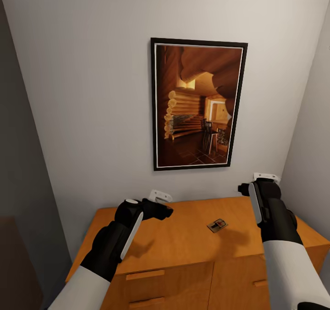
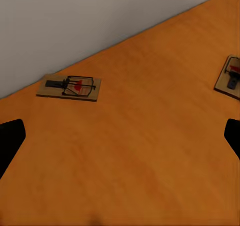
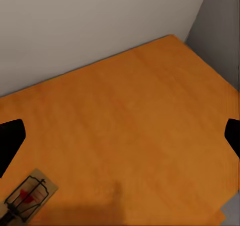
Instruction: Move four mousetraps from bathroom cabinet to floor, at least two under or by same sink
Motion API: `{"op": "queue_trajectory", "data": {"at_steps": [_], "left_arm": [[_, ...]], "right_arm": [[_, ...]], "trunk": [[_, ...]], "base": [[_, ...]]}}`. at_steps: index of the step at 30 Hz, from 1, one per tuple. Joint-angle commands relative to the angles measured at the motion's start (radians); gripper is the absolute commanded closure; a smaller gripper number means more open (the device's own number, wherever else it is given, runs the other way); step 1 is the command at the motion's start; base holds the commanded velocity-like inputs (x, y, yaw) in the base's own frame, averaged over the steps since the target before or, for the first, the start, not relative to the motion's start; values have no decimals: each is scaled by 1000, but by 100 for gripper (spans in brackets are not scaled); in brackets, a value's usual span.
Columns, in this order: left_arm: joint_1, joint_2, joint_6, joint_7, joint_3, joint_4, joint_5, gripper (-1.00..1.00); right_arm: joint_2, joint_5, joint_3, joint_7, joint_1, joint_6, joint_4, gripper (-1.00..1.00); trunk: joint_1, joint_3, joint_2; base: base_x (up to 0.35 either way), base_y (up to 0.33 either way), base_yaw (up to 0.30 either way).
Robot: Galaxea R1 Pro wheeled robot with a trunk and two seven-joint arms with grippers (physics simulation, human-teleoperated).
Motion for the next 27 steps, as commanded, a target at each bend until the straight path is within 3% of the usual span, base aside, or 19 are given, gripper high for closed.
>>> {"op": "queue_trajectory", "data": {"at_steps": [1, 10, 27], "left_arm": [[-1, 0, 4, -6, 0, 0, -6, -100], [-1, 0, 3, -6, -2, 2, -6, -100], [-1, 0, -1, -12, -3, 1, -6, -100]], "right_arm": [[-2, 5, -2, 2, -1, 5, -1, -100], [-7, 12, -10, -1, -1, 5, -5, -100], [-11, 19, -11, -2, -1, 5, -5, -100]], "trunk": [[0, -1, -1], [0, 6, -1], [0, 20, -1]], "base": [[0, 0, -49], [0, 0, -151], [0, 0, -238]]}}
